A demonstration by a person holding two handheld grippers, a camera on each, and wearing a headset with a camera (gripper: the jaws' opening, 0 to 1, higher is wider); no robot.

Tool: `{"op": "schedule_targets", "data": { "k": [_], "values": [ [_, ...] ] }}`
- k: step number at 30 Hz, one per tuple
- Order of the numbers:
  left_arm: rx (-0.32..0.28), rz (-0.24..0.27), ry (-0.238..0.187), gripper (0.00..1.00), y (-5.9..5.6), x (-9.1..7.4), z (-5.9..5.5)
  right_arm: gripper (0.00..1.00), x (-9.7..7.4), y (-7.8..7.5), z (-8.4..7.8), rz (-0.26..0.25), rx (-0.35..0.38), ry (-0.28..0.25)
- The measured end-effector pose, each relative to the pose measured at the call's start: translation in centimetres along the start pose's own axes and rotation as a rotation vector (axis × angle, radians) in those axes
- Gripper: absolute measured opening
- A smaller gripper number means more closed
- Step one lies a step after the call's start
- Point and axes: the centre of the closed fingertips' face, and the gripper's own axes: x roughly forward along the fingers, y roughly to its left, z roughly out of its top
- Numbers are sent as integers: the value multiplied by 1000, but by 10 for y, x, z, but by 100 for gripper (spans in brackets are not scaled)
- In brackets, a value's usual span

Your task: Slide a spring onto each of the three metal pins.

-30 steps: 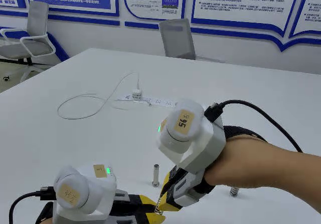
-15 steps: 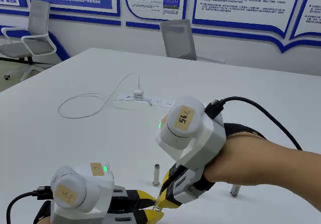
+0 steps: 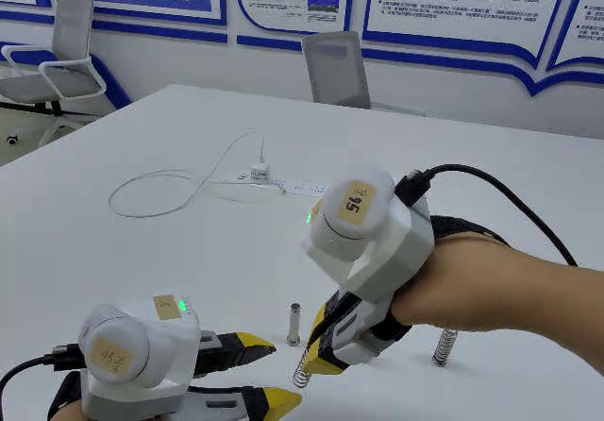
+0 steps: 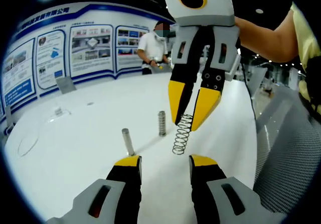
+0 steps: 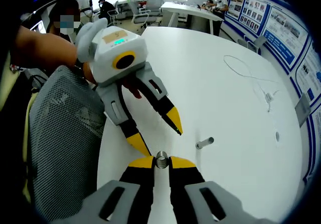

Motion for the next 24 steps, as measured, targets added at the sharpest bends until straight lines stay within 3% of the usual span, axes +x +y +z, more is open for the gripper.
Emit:
{"op": "schedule_targets", "data": {
  "k": [11,15,24],
  "values": [
    [-5,43,-4,54,9,-7,-3,12,-14,-15,-1,-26,3,7],
    [-10,50,1,55,11,-11,-8,12,-19,-22,1,-37,-1,13],
    [-14,67,-9,61,13,-13,-6,12,-31,-43,11,-70,-10,18]
  ]
}}
